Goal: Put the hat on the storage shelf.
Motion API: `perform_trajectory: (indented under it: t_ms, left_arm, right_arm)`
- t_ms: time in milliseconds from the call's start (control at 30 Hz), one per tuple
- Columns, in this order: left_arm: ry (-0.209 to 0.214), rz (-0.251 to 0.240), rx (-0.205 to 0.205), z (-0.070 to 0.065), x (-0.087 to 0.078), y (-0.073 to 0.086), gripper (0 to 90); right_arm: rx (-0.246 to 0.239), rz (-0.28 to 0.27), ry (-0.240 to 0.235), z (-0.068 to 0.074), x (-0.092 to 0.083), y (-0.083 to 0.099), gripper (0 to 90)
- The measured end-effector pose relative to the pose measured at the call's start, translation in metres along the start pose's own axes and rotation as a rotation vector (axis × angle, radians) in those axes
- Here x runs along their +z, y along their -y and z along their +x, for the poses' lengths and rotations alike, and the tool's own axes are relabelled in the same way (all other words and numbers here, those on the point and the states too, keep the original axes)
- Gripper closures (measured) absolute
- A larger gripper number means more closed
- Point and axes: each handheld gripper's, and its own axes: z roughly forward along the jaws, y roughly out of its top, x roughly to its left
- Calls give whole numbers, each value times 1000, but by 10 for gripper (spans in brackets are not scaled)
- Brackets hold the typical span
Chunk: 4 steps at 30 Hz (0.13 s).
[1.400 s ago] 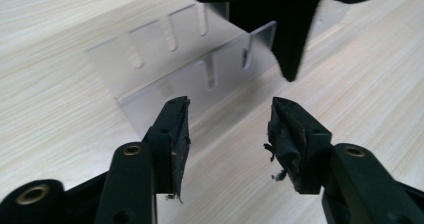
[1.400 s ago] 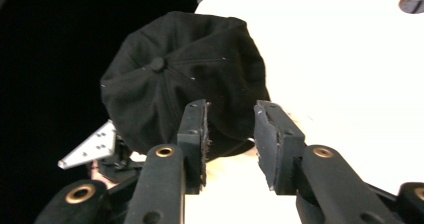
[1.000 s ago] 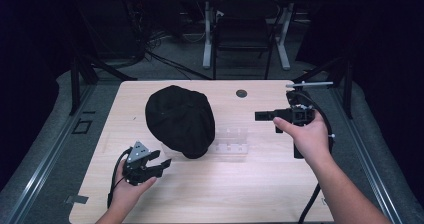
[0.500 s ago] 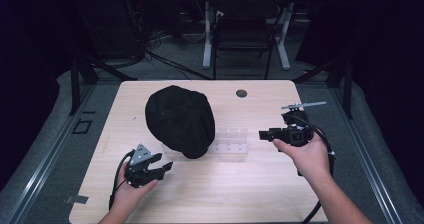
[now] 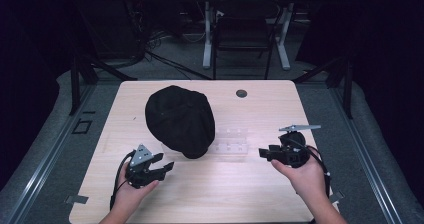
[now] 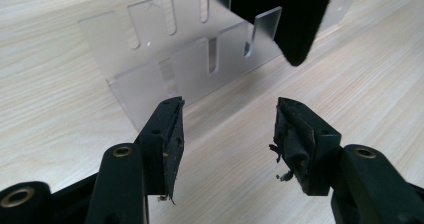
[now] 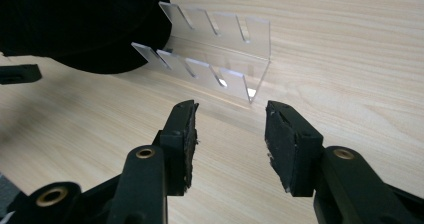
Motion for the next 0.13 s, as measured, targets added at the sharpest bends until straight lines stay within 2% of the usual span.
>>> perform_trajectory:
  t_ms: [33,133]
  left_arm:
    - [10,5,4,-1,-1,-2,455]
    - [26,-31,17,-7,1,-7,449]
  right_arm:
    - [-3,-14,6,-1,2,4,549]
    - [-14,-34,29,-3,7,18,542]
